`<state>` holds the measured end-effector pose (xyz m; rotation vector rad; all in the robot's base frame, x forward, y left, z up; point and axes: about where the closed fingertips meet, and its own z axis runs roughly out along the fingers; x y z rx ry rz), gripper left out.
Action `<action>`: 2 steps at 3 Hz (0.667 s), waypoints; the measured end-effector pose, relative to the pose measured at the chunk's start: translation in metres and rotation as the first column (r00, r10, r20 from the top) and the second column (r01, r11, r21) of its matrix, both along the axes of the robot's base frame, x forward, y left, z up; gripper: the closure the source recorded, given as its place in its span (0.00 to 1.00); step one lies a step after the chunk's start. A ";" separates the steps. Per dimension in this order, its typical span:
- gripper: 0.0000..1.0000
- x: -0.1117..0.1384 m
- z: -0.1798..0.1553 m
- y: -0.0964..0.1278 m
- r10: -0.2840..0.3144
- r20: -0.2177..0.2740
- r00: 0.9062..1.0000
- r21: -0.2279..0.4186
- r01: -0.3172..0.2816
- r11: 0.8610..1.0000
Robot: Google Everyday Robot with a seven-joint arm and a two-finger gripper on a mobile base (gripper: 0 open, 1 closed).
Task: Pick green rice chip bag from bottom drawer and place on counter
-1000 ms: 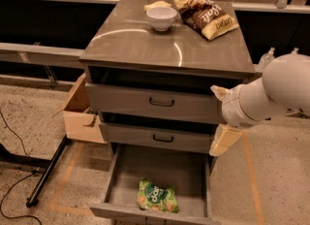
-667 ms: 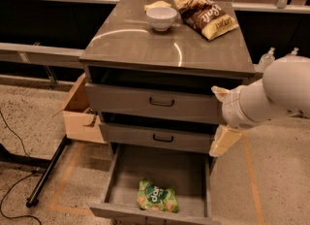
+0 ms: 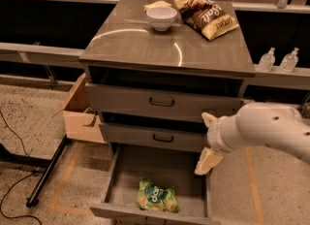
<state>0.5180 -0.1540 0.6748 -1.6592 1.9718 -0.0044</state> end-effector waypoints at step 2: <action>0.00 0.000 -0.145 0.040 0.083 -0.081 0.993 0.071 -0.078 0.994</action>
Offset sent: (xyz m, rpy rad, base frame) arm -0.0014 0.0703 -0.2403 0.1251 0.1139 0.1766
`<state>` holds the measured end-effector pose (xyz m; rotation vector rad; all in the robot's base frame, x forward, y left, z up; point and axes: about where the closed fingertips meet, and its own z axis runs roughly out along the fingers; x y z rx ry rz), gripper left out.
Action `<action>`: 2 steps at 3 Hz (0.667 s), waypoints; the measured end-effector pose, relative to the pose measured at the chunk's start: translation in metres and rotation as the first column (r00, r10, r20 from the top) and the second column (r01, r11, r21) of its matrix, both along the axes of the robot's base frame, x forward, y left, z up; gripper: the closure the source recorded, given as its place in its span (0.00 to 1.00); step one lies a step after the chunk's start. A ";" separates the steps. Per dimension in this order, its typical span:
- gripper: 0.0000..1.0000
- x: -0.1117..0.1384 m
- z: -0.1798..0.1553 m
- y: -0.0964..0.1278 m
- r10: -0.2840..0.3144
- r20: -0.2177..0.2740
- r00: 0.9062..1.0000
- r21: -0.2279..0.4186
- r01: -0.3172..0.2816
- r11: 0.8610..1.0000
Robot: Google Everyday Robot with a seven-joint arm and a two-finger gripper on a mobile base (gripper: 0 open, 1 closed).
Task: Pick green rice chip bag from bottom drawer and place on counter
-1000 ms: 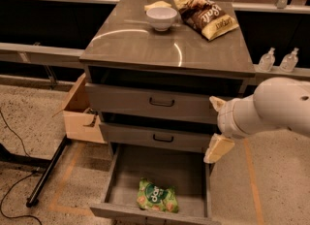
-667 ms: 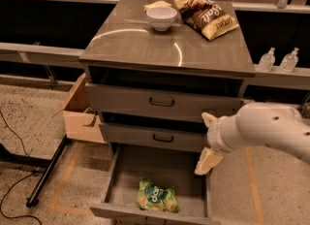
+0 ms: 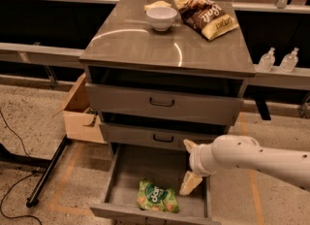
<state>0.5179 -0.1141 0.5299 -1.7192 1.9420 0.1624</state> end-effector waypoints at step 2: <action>0.00 -0.008 -0.026 0.004 0.004 -0.038 0.999 0.017 -0.003 1.000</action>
Offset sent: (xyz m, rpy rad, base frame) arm -0.0077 0.0039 -0.0255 0.0172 0.0377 0.0035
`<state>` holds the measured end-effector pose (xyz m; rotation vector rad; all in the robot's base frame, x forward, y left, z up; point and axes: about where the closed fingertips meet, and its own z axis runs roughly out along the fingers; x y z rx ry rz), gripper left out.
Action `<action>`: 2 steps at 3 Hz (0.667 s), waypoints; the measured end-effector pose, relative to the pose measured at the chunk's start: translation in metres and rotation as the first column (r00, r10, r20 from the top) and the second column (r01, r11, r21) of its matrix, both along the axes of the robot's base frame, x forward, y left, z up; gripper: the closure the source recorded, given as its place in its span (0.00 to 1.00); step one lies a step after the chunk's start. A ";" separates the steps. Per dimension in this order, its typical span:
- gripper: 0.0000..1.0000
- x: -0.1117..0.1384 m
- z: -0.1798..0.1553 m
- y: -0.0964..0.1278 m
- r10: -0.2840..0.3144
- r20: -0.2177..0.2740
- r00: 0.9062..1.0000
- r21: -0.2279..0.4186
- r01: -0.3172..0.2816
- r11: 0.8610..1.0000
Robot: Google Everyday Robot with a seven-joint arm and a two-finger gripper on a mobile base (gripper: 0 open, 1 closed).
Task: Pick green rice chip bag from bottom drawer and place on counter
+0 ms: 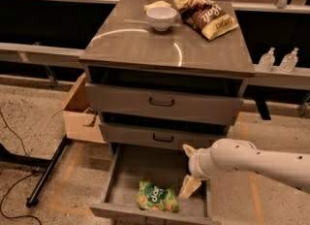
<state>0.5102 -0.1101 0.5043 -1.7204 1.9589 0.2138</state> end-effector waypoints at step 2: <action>0.00 0.040 -0.054 0.002 0.007 0.037 0.999 0.038 -0.009 0.999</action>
Offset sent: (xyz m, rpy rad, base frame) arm 0.0754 0.0040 -0.0935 0.0717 -0.0728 0.0256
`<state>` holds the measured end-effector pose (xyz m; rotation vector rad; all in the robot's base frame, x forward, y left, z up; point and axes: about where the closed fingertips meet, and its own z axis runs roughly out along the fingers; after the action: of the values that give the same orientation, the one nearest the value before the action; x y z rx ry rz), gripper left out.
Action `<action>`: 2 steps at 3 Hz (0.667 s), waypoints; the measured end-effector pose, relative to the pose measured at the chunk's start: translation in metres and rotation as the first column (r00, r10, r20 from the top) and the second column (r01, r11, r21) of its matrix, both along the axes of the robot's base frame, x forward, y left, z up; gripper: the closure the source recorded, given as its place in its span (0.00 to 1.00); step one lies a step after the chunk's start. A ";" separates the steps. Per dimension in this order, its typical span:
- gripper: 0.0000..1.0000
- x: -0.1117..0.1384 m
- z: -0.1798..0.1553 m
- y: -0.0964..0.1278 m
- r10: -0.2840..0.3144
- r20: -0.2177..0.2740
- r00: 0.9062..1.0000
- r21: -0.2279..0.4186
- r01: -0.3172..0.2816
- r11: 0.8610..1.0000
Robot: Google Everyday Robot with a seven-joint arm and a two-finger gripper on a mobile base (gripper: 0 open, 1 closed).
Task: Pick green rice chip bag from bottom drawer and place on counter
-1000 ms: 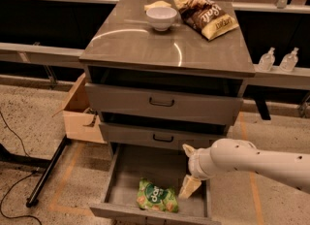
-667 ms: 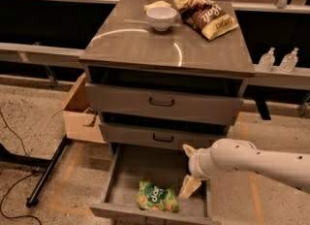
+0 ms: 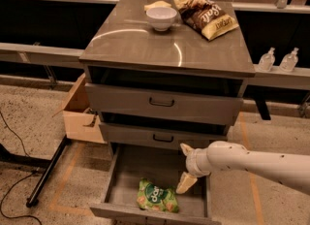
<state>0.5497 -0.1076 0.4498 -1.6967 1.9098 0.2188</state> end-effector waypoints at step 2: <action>0.00 0.040 -0.083 0.000 0.001 -0.124 0.992 -0.031 -0.005 1.000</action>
Offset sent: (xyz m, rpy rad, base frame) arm 0.0541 -0.0006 -0.1199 -0.0541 0.1938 0.0026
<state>0.5893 -0.1073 0.3667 -1.7428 2.0101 0.3040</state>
